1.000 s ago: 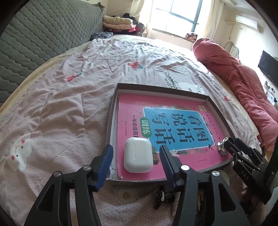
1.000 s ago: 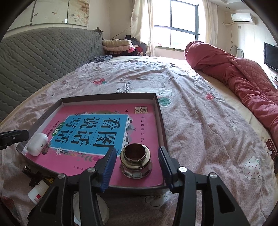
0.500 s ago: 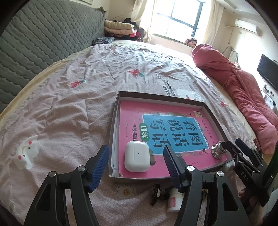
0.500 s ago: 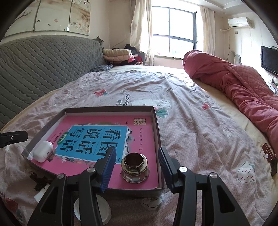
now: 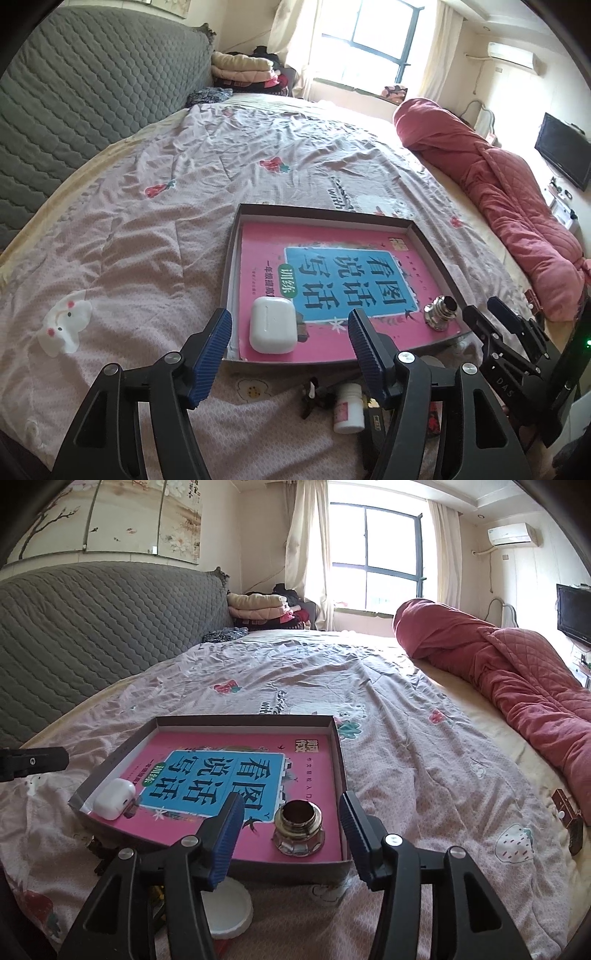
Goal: Organize rigid objects
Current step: 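Withdraw both grippers back toward the remaining items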
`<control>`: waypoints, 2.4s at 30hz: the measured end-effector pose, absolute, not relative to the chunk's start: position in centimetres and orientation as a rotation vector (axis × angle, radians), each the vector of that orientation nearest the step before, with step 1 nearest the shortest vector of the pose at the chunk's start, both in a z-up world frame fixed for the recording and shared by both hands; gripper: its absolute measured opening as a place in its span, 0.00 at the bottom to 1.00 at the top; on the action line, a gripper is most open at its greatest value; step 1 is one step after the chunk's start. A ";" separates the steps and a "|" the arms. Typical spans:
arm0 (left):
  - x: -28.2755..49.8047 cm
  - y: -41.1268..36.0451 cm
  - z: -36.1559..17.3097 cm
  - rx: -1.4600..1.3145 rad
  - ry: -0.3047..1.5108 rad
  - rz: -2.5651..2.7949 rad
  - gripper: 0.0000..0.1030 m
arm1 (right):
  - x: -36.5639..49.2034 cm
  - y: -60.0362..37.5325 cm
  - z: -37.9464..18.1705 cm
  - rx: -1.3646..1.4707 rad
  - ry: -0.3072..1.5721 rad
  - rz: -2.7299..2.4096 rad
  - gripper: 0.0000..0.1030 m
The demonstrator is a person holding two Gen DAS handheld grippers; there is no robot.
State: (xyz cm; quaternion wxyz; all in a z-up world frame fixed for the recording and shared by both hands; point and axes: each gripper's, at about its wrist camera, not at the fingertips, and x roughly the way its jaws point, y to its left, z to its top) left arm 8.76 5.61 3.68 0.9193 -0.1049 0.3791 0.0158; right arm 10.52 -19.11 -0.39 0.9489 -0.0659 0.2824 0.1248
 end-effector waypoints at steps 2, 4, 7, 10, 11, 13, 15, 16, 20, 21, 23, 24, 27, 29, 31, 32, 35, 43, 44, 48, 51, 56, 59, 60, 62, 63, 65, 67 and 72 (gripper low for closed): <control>8.5 5.4 3.8 -0.212 0.781 0.027 0.65 | 10.1 -19.1 -0.2 -0.132 0.571 0.259 0.52; 8.2 5.2 4.0 -0.208 0.784 0.023 0.65 | 9.6 -19.1 0.0 -0.132 0.570 0.258 0.52; 7.6 4.7 4.2 -0.199 0.782 0.013 0.65 | 9.2 -19.0 0.1 -0.134 0.572 0.257 0.52; 7.1 4.2 4.3 -0.190 0.788 0.000 0.65 | 8.4 -18.9 0.3 -0.139 0.573 0.261 0.52; 7.0 4.0 4.3 -0.186 0.791 -0.002 0.65 | 8.0 -18.7 0.4 -0.144 0.572 0.264 0.52; 6.7 3.6 4.3 -0.180 0.798 -0.016 0.65 | 7.4 -18.5 0.6 -0.152 0.569 0.266 0.52; 6.4 3.3 4.3 -0.173 0.806 -0.023 0.65 | 6.9 -18.3 0.7 -0.156 0.568 0.267 0.52; 6.3 3.1 4.3 -0.169 0.809 -0.030 0.65 | 6.7 -18.3 0.8 -0.157 0.569 0.270 0.52; 5.7 2.4 4.3 -0.151 0.824 -0.044 0.65 | 6.0 -18.2 1.0 -0.148 0.579 0.269 0.52; 5.7 2.2 4.3 -0.149 0.826 -0.045 0.65 | 5.9 -18.2 1.0 -0.147 0.580 0.267 0.52; 5.4 2.0 4.4 -0.149 0.829 -0.054 0.65 | 5.5 -18.1 1.1 -0.147 0.582 0.270 0.52; 5.3 1.9 4.4 -0.150 0.832 -0.058 0.65 | 5.2 -18.0 1.1 -0.148 0.584 0.269 0.52; 5.1 1.6 4.4 -0.147 0.844 -0.073 0.65 | 4.7 -17.9 1.1 -0.144 0.591 0.272 0.52; 4.9 1.4 4.5 -0.148 0.844 -0.078 0.65 | 4.3 -17.8 1.1 -0.145 0.596 0.274 0.52; 4.7 1.4 4.5 -0.150 0.851 -0.084 0.65 | 3.8 -17.8 1.0 -0.149 0.603 0.275 0.52; 4.5 1.2 4.4 -0.150 0.853 -0.085 0.65 | 3.7 -17.8 1.0 -0.152 0.605 0.274 0.52; 4.3 1.0 4.3 -0.142 0.865 -0.090 0.65 | 3.1 -18.0 1.0 -0.157 0.608 0.273 0.52; 3.9 0.9 4.1 -0.145 0.898 -0.105 0.65 | 2.4 -18.7 1.0 -0.134 0.630 0.264 0.52; 3.8 0.9 4.0 -0.143 0.903 -0.103 0.65 | 2.4 -18.7 1.1 -0.133 0.630 0.265 0.52; 3.7 0.8 3.5 -0.136 0.928 -0.104 0.65 | 2.2 -18.7 1.1 -0.131 0.635 0.267 0.52; 3.6 0.6 3.0 -0.131 0.946 -0.110 0.65 | 1.9 -18.8 1.1 -0.134 0.638 0.268 0.52; 3.3 0.3 2.2 -0.132 0.974 -0.118 0.65 | 1.7 -18.8 1.1 -0.135 0.650 0.270 0.52; 3.2 -0.1 1.7 -0.127 0.989 -0.125 0.65 | 1.7 -18.8 0.9 -0.135 0.663 0.275 0.52; 3.2 -0.3 1.6 -0.125 0.992 -0.127 0.65 | 1.7 -18.8 0.9 -0.136 0.664 0.276 0.52; 3.1 -0.6 1.3 -0.116 1.004 -0.131 0.65 | 1.7 -18.8 0.8 -0.137 0.669 0.279 0.52; 3.1 -0.7 1.2 -0.114 1.010 -0.132 0.65 | 1.7 -18.8 0.8 -0.138 0.671 0.281 0.52; 3.2 -0.8 0.9 -0.120 1.020 -0.134 0.65 | 1.7 -18.7 0.7 -0.142 0.675 0.284 0.52; 3.2 -0.8 0.7 -0.121 1.028 -0.134 0.65 | 1.7 -18.6 0.5 -0.147 0.678 0.288 0.52; 3.4 -1.0 -0.2 -0.124 1.050 -0.127 0.65 | 1.8 -18.5 0.2 -0.154 0.688 0.289 0.52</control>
